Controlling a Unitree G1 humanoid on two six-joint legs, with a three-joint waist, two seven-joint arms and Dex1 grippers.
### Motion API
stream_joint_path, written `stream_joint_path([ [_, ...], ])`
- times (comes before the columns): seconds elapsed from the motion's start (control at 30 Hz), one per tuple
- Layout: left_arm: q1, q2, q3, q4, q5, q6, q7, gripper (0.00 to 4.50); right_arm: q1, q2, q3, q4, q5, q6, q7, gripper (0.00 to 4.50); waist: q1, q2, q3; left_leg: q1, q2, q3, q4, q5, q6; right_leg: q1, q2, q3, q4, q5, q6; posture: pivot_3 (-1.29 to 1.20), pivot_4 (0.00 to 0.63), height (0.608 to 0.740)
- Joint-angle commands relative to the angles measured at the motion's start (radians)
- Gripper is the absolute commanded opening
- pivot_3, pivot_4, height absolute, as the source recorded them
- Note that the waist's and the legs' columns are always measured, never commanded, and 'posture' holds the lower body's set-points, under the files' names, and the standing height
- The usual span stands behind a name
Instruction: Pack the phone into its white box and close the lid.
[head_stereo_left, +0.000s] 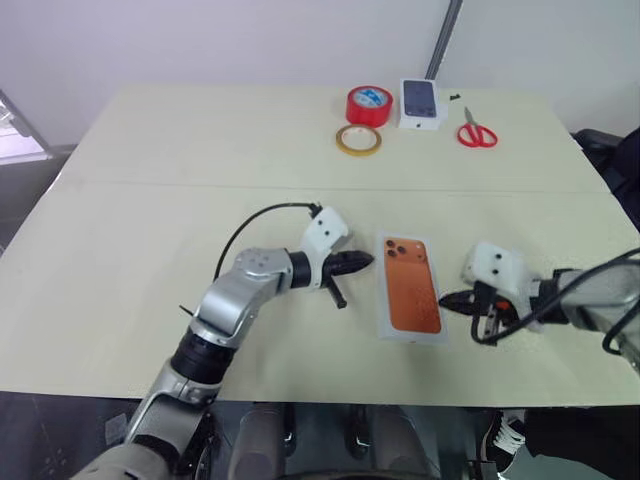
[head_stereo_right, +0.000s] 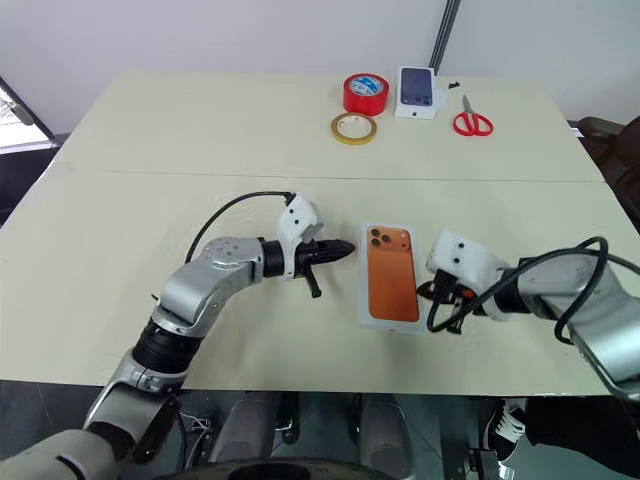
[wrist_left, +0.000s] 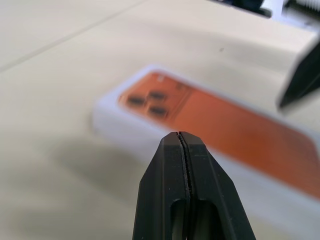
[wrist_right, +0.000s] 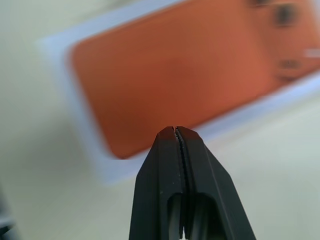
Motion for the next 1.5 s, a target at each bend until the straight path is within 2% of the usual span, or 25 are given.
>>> stream_joint_path([
  [0.03, -0.038, 0.000, -0.086, 0.067, 0.065, -0.054, -0.003, 0.00, 0.019, 0.019, 0.004, -0.040, 0.001, 0.020, -0.044, 0.03, 0.003, 0.000, 0.000, 0.001, 0.000, 0.000, 0.000, 0.000, 0.000, 0.000, 0.000, 0.000, 0.000, 0.000, -0.001, 0.00, 0.150, 0.736],
  [0.17, -0.062, 0.012, -0.158, 0.140, 0.122, -0.082, -0.020, 0.00, 0.053, 0.029, 0.017, -0.056, -0.003, 0.035, -0.084, 0.03, 0.006, 0.000, 0.000, 0.002, 0.000, 0.000, 0.000, 0.000, 0.000, 0.001, 0.000, 0.000, 0.000, -0.001, -0.003, 0.00, 0.150, 0.736],
  [0.37, -0.064, 0.017, -0.164, 0.168, 0.144, -0.108, -0.036, 0.00, 0.064, 0.025, 0.003, -0.054, 0.008, 0.037, -0.101, 0.03, 0.014, -0.001, -0.001, 0.011, 0.002, 0.000, -0.002, -0.001, 0.001, 0.009, 0.000, 0.000, -0.003, -0.002, -0.003, 0.00, 0.150, 0.736],
  [0.5, -0.063, 0.010, -0.066, 0.149, 0.110, -0.115, 0.001, 0.00, 0.054, 0.045, -0.054, -0.017, -0.005, -0.026, -0.116, 0.03, 0.013, -0.001, -0.001, 0.012, 0.002, 0.000, -0.002, -0.001, 0.001, 0.010, 0.000, 0.000, -0.004, -0.002, -0.003, 0.00, 0.150, 0.736],
  [0.6, -0.045, 0.039, 0.044, 0.099, 0.077, -0.120, 0.030, 0.00, 0.023, 0.104, -0.118, 0.064, -0.031, -0.153, -0.145, 0.03, 0.011, -0.001, -0.001, 0.012, 0.002, 0.000, -0.002, -0.001, 0.001, 0.010, 0.000, 0.000, -0.003, -0.002, -0.003, 0.00, 0.150, 0.736],
  [0.8, 0.081, 0.211, 0.270, -0.058, 0.028, -0.071, 0.068, 0.00, -0.075, 0.133, -0.188, 0.303, 0.005, -0.251, -0.077, 0.03, 0.005, -0.001, -0.001, 0.013, 0.002, 0.001, -0.003, -0.001, 0.001, 0.010, 0.000, 0.000, -0.002, -0.002, -0.003, 0.00, 0.150, 0.736],
  [0.93, 0.218, 0.335, 0.422, -0.135, 0.001, -0.064, 0.072, 0.00, -0.130, 0.146, -0.210, 0.466, 0.017, -0.304, -0.031, 0.03, 0.004, -0.001, -0.001, 0.012, 0.002, 0.001, -0.003, -0.001, 0.001, 0.010, 0.000, 0.000, -0.003, -0.002, -0.003, 0.00, 0.150, 0.736],
  [1.07, 0.323, 0.381, 0.545, -0.164, -0.036, -0.055, 0.092, 0.00, -0.163, 0.168, -0.204, 0.609, -0.004, -0.409, 0.005, 0.03, 0.010, -0.001, -0.001, 0.013, 0.002, 0.001, -0.003, -0.001, 0.001, 0.010, 0.000, 0.000, -0.003, -0.002, -0.003, 0.00, 0.150, 0.736],
  [1.27, 0.424, 0.392, 0.614, -0.208, -0.057, -0.052, 0.137, 0.00, -0.252, 0.209, -0.191, 0.772, -0.016, -0.488, 0.028, 0.03, 0.011, 0.000, -0.001, 0.013, 0.003, 0.003, -0.003, -0.001, 0.001, 0.010, -0.001, 0.000, -0.003, -0.002, -0.003, 0.00, 0.150, 0.736],
  [1.5, 0.440, 0.389, 0.623, -0.223, -0.077, -0.045, 0.185, 0.00, -0.299, 0.244, -0.136, 0.795, -0.044, -0.510, 0.034, 0.03, 0.012, 0.000, -0.001, 0.013, 0.003, 0.003, -0.004, -0.002, 0.001, 0.009, -0.001, 0.000, -0.003, -0.002, -0.003, 0.00, 0.150, 0.736],
])
